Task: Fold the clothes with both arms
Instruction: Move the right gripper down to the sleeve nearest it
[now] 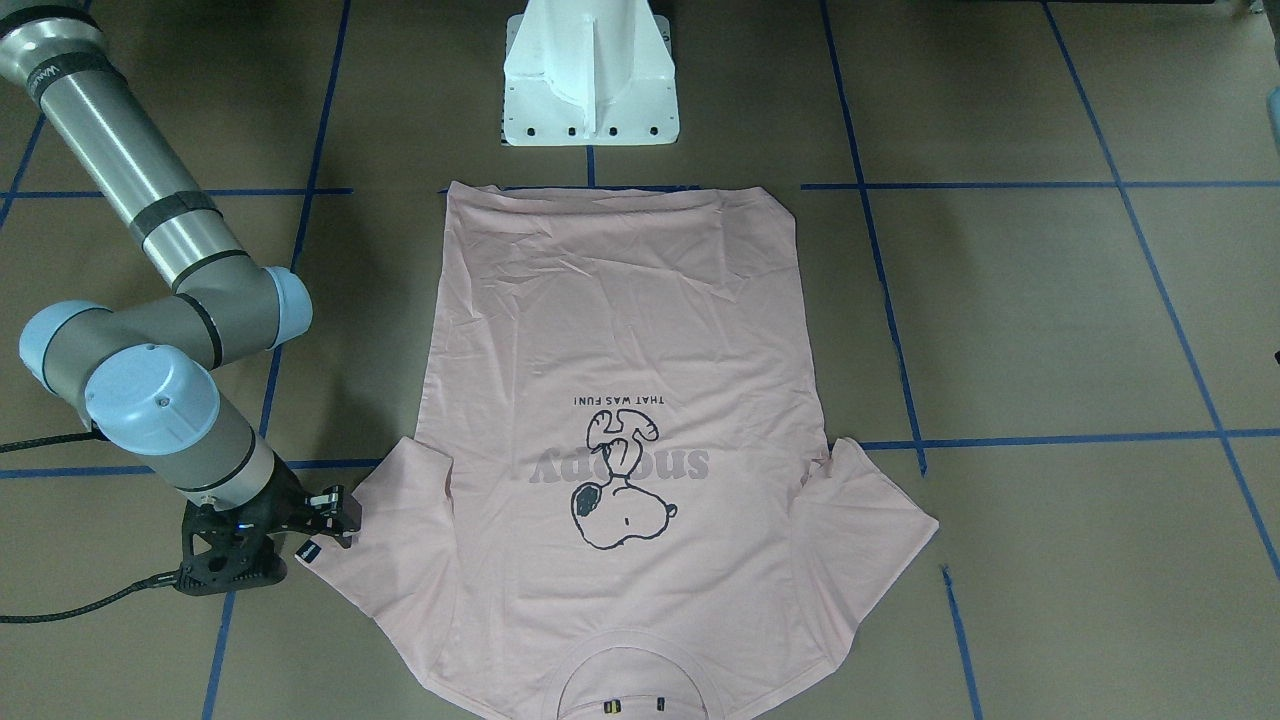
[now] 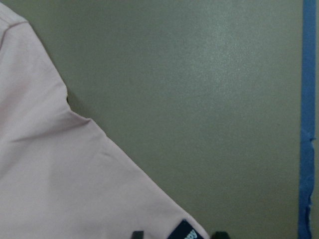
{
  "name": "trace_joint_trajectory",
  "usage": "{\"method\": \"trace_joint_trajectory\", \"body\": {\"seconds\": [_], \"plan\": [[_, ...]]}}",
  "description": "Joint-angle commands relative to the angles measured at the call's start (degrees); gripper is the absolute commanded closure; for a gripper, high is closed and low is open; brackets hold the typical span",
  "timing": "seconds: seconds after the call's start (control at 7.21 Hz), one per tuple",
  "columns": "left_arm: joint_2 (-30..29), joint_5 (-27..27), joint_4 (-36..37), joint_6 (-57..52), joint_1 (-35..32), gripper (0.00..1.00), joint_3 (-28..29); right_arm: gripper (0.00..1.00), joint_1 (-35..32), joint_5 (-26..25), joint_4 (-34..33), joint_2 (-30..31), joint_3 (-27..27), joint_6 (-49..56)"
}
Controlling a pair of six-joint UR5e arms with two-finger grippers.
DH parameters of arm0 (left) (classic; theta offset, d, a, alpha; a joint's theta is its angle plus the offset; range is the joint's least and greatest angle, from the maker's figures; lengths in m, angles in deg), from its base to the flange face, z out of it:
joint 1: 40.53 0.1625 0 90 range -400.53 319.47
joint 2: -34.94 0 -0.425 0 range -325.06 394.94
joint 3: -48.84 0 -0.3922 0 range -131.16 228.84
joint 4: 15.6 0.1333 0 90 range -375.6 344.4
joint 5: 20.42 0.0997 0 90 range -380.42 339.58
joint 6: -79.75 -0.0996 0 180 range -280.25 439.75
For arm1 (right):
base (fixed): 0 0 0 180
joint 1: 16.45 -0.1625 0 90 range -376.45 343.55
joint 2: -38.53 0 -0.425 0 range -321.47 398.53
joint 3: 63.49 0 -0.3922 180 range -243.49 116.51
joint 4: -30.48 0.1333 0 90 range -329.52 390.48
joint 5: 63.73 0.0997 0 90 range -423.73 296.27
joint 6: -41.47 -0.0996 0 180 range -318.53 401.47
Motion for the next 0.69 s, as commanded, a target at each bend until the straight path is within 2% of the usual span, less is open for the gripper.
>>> {"method": "trace_joint_trajectory", "body": {"seconds": [0.0,0.55], "plan": [[0.0,0.0,0.0,0.0,0.0,0.0,0.0,1.0,0.0,0.0,-0.1,-0.3,0.0,0.0],[0.0,0.0,0.1,0.0,0.0,0.0,0.1,1.0,-0.1,1.4,0.1,-2.6,-2.1,-0.8]]}}
